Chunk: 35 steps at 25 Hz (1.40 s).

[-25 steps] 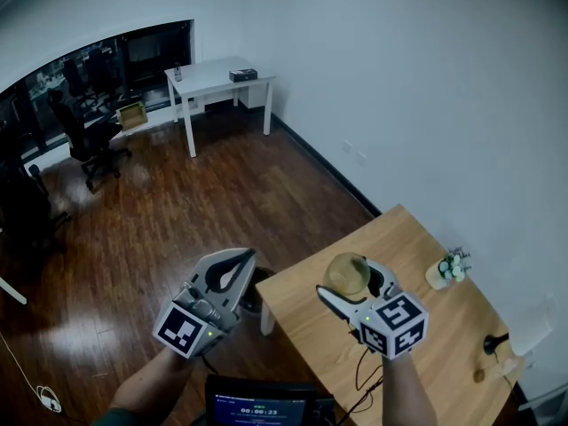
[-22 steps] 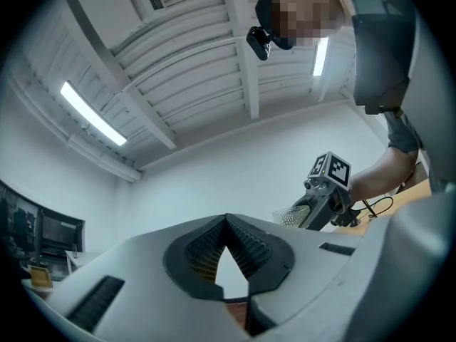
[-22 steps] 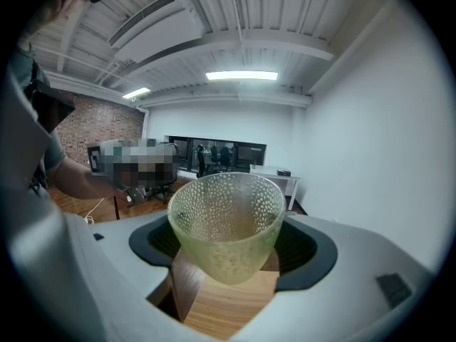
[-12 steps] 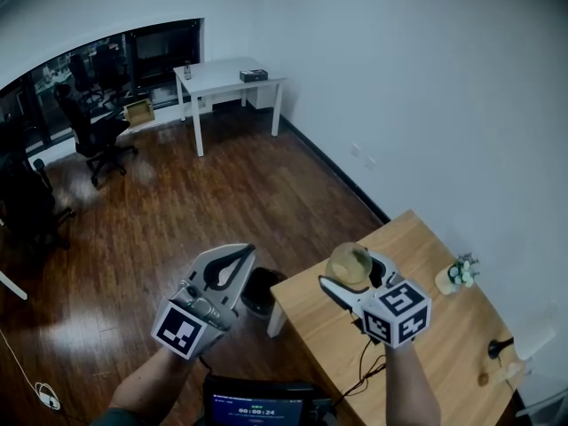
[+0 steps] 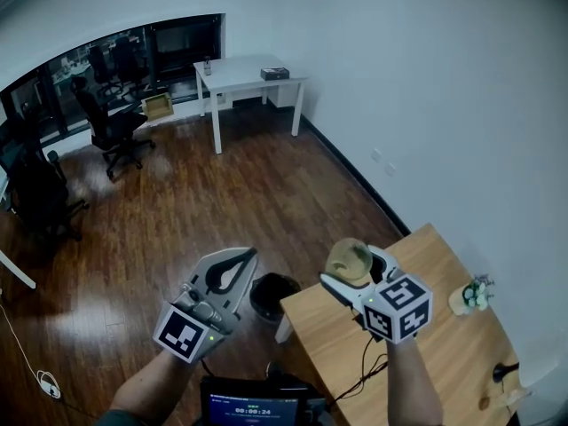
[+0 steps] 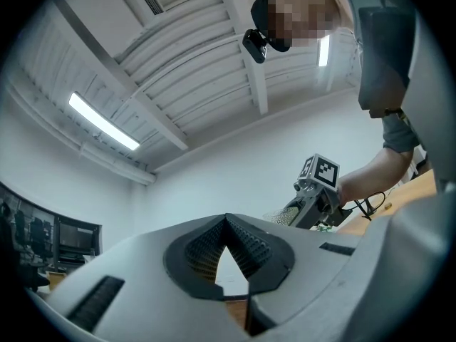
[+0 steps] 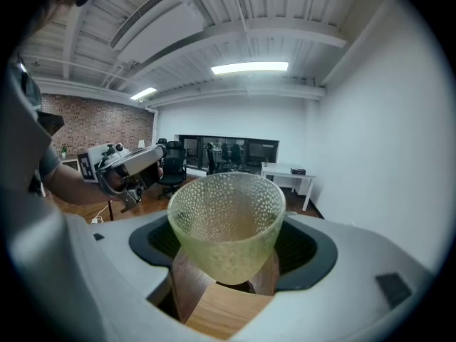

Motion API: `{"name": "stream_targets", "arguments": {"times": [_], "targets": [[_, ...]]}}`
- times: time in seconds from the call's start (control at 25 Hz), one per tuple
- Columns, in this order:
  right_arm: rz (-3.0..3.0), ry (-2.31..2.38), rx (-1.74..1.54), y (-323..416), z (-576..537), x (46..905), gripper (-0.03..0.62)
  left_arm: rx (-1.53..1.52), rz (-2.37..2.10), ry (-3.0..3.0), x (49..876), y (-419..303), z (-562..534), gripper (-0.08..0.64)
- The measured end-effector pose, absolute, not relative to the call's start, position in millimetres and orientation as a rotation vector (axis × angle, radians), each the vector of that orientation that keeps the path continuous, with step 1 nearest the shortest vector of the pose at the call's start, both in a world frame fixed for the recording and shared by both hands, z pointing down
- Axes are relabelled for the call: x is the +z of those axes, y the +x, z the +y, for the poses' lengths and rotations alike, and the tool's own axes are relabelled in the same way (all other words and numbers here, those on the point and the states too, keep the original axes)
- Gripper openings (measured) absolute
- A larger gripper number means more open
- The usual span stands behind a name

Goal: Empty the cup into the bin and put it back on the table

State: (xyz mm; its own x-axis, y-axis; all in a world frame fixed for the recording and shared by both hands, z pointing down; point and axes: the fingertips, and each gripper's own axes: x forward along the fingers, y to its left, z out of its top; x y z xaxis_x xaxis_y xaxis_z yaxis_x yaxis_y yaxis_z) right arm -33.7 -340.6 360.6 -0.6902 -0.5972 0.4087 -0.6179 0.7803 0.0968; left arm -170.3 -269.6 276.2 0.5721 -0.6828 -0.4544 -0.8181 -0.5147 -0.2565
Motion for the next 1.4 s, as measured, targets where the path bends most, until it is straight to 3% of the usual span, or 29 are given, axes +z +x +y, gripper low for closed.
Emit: {"name": "stream_targets", "arguments": {"times": [0.6, 1.4], "targets": [[-2.563, 0.841, 0.095, -33.8, -422.0, 377.4, 0.39, 0.334, 1.239, -2.37, 279.1, -161.9, -358.8, -0.009], [-2.264, 1.148, 0.047, -63.0, -483.4, 379.7, 0.39, 0.443, 0.992, -2.526, 283.7, -224.6, -438.1, -0.011]]}}
